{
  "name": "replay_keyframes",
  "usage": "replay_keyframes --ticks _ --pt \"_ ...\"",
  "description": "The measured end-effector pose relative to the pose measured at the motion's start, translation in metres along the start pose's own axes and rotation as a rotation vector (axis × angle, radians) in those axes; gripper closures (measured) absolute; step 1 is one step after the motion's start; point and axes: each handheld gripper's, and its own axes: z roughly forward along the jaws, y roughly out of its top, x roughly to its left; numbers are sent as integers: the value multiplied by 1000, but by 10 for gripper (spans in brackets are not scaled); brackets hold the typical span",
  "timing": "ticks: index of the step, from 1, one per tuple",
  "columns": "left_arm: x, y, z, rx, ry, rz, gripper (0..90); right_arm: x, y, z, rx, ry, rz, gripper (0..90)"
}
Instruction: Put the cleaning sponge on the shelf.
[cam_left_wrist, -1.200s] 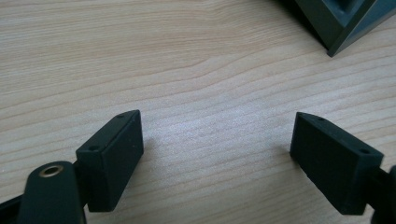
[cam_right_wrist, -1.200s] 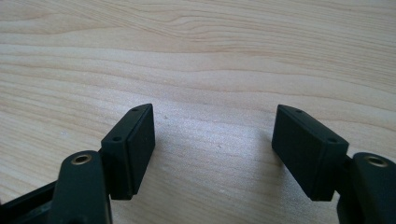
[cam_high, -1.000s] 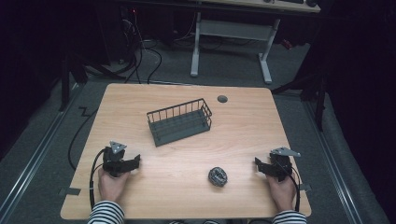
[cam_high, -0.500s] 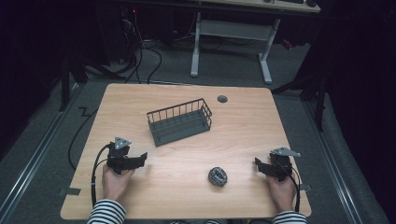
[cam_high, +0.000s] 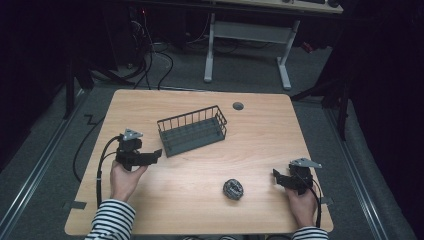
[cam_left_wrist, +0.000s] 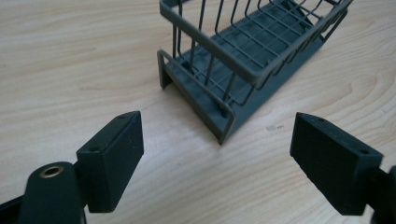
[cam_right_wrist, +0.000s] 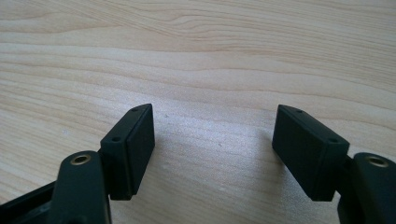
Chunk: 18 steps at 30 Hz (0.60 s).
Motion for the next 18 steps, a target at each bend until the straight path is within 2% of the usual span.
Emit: replay_keyframes --ticks 4,9,15,18 --pt "2 14 -1 -9 -12 -9 177 0 0 0 0 1 -1 299" --pt "4 29 2 6 -19 -7 180 0 0 0 0 0 -1 299" --pt "5 44 12 28 -14 -5 185 0 0 0 -1 0 -2 298" --pt "7 52 18 44 3 1 202 0 0 0 0 0 -1 298"
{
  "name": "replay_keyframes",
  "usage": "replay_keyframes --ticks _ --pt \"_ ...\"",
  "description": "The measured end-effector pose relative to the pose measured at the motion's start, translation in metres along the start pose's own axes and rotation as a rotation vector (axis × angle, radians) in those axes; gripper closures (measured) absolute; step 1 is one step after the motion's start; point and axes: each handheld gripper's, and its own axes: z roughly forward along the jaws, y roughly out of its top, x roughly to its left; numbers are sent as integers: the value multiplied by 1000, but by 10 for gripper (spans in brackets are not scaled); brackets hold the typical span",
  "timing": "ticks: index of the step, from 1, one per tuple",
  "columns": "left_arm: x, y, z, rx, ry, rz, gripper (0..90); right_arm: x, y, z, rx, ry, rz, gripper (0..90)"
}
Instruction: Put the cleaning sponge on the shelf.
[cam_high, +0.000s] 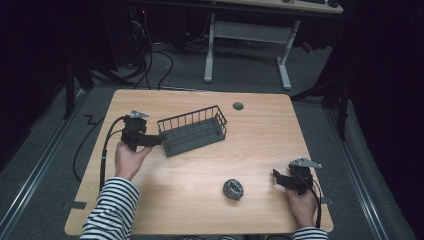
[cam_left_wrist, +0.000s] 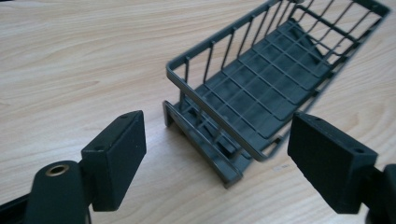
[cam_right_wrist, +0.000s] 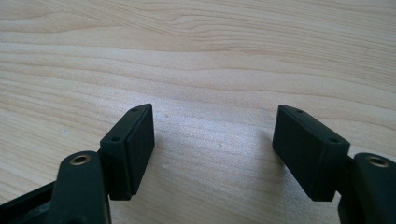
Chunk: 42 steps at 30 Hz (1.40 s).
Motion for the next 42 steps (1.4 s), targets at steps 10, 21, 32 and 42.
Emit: replay_keyframes --ticks 10,21,32,42 --pt "4 16 20 34 43 -5 237 0 0 0 1 1 1 296" --pt "3 15 40 81 55 -7 308 0 0 0 0 1 -2 295" --pt "-5 12 46 106 45 29 429 0 0 0 0 2 -2 293" --pt "-10 7 49 119 31 39 515 0 0 0 0 3 -1 292"
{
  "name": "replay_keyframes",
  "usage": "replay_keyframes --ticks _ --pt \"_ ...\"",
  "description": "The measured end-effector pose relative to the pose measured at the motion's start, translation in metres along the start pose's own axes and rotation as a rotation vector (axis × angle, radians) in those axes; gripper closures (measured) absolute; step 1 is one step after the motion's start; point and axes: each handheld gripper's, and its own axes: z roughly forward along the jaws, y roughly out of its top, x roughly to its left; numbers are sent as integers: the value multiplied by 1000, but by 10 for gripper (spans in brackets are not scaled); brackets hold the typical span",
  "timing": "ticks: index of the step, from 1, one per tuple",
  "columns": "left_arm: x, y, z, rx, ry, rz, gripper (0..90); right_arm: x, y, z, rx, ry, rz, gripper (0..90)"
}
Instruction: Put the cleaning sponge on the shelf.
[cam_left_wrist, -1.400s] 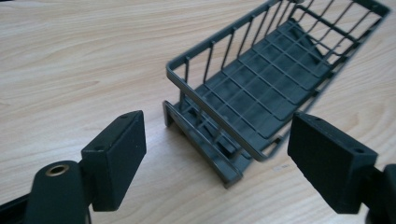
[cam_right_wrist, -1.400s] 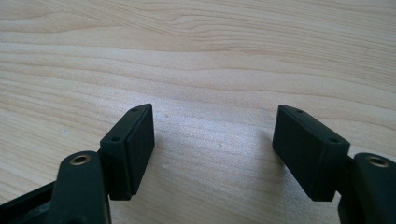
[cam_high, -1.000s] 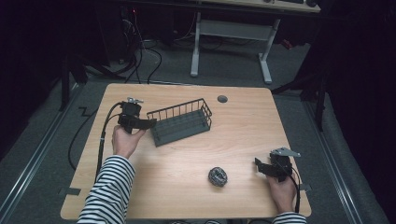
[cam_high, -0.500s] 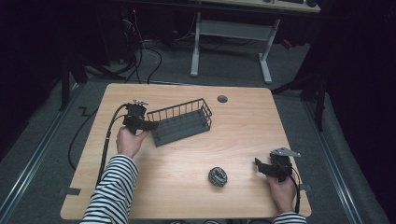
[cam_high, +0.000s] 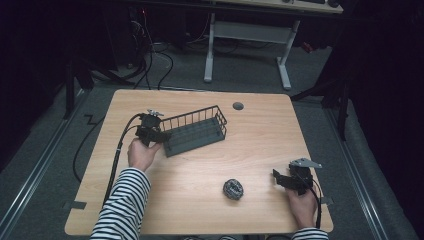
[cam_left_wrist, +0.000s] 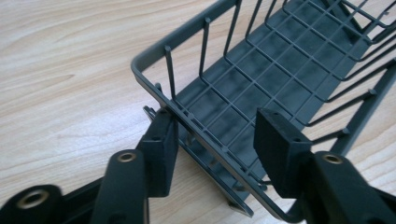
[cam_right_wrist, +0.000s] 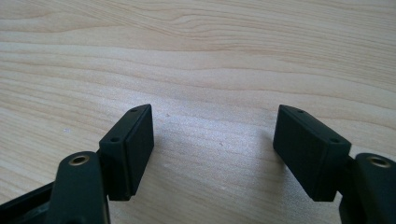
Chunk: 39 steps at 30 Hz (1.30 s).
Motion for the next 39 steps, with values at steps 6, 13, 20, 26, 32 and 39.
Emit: replay_keyframes --ticks 6,13,20,26,32,39 --pt "1 -4 -3 -6 -18 -8 562 0 0 0 1 0 0 292" --pt "-3 -10 -6 -16 -22 -5 557 0 0 0 1 0 0 292" --pt "-7 -17 -10 -26 -32 -1 554 0 0 0 0 0 -1 292" --pt "-13 -25 -15 -36 -51 7 552 0 0 0 1 0 0 292" --pt "-20 -32 -19 -49 -68 15 551 0 0 0 1 0 0 292" --pt "-30 -39 -23 -56 -76 44 551 0 0 0 2 -1 0 292"
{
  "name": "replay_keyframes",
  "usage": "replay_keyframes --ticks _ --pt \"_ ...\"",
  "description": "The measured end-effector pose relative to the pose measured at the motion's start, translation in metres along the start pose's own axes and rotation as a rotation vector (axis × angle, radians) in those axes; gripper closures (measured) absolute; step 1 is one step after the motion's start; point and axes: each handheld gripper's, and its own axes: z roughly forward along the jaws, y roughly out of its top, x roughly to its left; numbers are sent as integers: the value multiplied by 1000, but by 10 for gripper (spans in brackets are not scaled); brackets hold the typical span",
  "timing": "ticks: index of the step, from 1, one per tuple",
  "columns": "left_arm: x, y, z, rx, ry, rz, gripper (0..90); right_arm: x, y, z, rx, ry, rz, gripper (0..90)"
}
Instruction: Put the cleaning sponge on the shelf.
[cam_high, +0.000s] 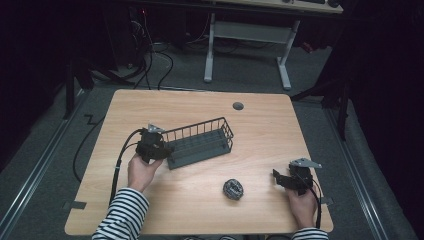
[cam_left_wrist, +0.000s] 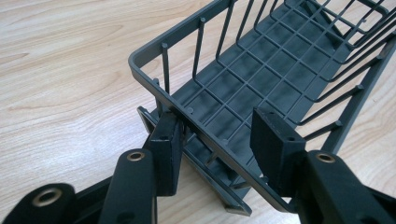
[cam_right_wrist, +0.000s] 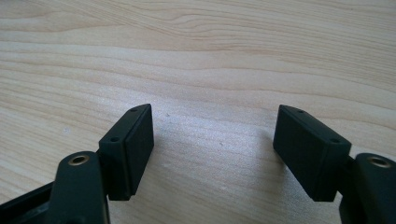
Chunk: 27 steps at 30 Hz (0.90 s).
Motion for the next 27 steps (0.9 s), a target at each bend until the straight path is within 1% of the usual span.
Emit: replay_keyframes --ticks 5,12,15,17,20,23,26,27 --pt "-7 -5 -2 -10 -24 1 551 0 0 0 0 0 0 292" --pt "-17 -9 -3 -15 -37 12 550 0 0 0 0 0 0 292" --pt "-21 -10 -3 -13 -50 14 549 0 0 0 0 0 0 292" --pt "-22 -10 -4 -10 -51 21 550 0 0 0 0 0 0 292" --pt "-24 -10 -3 -15 -50 13 548 0 0 0 0 0 0 292" --pt "-23 -11 -4 -26 -72 10 510 0 0 0 0 0 0 292" --pt "-22 -10 -8 -46 -77 6 397 0 0 0 0 0 0 292" --pt "-21 -9 -10 -53 -74 -2 366 0 0 0 0 0 0 292"
